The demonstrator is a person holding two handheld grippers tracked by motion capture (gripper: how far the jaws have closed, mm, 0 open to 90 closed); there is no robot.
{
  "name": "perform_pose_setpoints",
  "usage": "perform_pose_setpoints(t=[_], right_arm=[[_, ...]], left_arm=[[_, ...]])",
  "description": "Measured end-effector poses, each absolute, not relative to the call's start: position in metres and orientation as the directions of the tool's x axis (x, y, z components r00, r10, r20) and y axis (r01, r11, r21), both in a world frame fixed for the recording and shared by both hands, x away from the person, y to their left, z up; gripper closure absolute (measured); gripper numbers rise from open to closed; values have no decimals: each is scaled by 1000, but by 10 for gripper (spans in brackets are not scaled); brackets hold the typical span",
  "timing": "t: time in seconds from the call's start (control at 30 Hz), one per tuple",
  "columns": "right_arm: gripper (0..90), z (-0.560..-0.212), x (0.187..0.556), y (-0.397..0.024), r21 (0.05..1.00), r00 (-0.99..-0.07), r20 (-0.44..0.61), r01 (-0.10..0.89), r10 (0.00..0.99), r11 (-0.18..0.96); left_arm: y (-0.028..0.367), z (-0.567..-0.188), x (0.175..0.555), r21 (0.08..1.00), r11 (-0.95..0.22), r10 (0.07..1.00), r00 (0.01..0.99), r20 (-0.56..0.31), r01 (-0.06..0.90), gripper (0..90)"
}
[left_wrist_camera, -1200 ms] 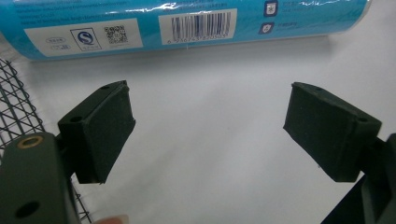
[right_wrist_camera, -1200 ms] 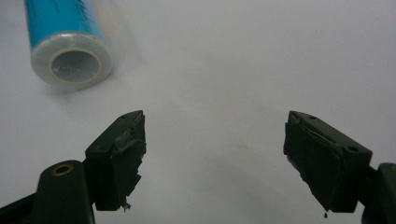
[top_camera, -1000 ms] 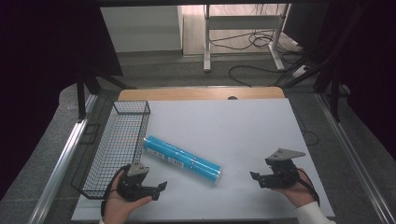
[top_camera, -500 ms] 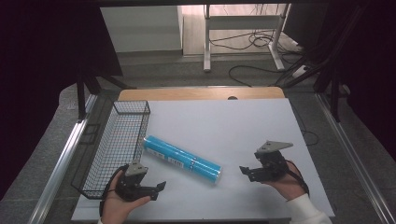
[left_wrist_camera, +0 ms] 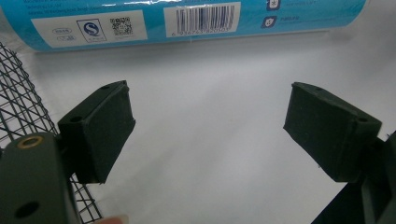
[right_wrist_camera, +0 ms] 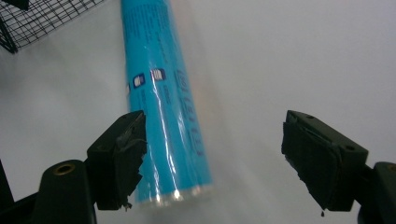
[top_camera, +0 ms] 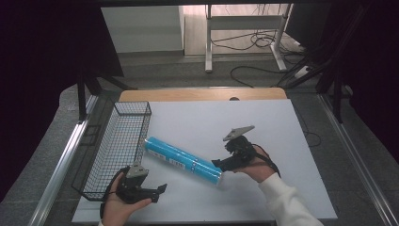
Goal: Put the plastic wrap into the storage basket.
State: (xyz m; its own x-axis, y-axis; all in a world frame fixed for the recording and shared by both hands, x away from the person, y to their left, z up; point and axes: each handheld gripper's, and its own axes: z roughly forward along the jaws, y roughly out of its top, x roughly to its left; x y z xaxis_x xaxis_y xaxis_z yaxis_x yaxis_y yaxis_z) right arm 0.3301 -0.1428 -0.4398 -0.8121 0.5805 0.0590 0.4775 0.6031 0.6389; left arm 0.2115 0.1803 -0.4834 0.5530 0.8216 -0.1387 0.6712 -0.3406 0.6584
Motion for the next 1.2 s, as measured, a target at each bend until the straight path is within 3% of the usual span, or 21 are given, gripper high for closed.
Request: perform_pose_setpoints(t=[0.37, 0.67, 0.97, 1.2], right_arm=[[216, -444, 347, -89, 598, -848, 67, 456, 525, 659], [194, -459, 359, -44, 511, -869, 64, 451, 491, 732], [173, -476, 365, -21, 466, -885, 71, 437, 459, 769], [192, -501, 373, 0, 345, -898, 60, 428, 436, 835]], left_arm=[[181, -484, 211, 661, -347, 822, 556, -127, 665, 152], [180, -486, 211, 656, -353, 815, 563, -134, 667, 151], [182, -487, 212, 653, -355, 815, 564, -134, 668, 151], [182, -488, 212, 652, -358, 814, 566, -133, 669, 151]])
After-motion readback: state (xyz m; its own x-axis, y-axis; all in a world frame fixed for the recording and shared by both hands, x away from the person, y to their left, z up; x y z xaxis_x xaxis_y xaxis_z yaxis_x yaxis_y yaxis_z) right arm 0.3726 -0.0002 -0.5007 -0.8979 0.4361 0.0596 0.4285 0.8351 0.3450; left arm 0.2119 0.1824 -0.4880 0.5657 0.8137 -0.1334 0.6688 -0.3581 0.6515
